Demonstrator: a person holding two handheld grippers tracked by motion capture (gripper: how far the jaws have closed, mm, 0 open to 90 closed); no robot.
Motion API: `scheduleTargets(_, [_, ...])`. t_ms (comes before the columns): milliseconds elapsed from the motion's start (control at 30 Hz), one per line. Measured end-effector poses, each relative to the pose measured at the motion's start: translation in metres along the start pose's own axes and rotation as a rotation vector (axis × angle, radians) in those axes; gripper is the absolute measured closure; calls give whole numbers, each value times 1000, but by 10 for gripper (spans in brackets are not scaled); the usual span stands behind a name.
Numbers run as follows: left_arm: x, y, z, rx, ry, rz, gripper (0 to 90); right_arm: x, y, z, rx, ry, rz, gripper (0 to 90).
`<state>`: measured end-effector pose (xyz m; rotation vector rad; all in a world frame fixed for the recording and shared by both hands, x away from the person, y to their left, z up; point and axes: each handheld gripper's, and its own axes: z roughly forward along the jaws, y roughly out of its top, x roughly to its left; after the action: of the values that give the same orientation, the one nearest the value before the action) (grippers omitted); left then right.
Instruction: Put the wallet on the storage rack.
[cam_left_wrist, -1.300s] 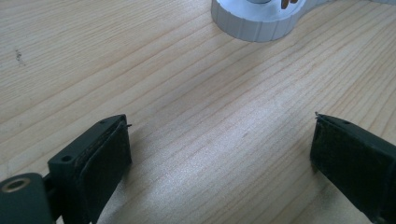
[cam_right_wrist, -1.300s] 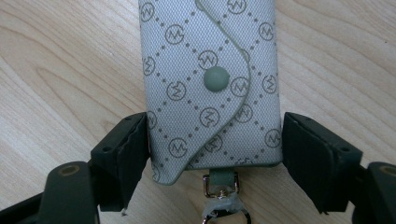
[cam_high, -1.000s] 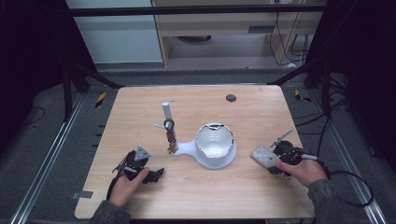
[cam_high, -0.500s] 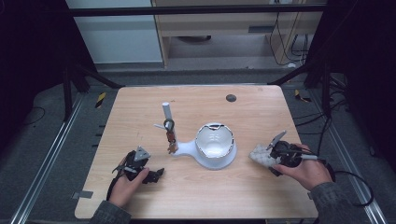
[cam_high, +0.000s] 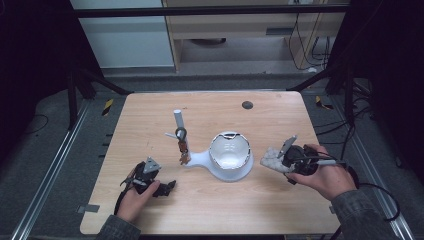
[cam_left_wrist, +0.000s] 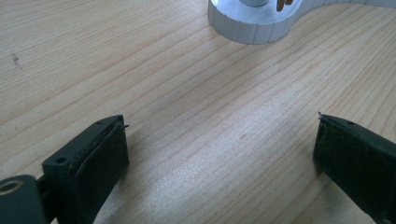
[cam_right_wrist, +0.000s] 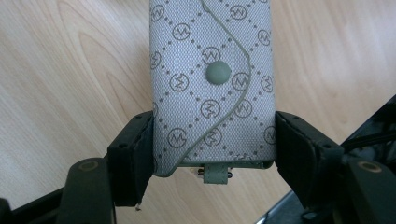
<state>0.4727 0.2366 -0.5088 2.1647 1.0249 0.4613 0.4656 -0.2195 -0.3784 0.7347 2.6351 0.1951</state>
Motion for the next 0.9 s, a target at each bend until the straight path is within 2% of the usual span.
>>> scheduleTargets(133, [0, 0, 0, -2, -1, -1, 14, 4, 13, -12, -4, -31, -52, 324])
scheduleTargets(367, [0, 0, 1, -1, -2, 0, 10, 7, 34, -25, -1, -52, -107, 324])
scheduleTargets(433, [-1, 0, 1, -3, -2, -2, 9, 7, 40, -27, 5, -60, -136, 324])
scheduleTargets(667, [0, 0, 1, -3, -2, 1, 9, 8, 61, -34, 4, -74, -175, 324])
scheduleTargets(900, [0, 0, 1, -3, -3, 1, 7, 12, 73, -36, 2, -73, -205, 324])
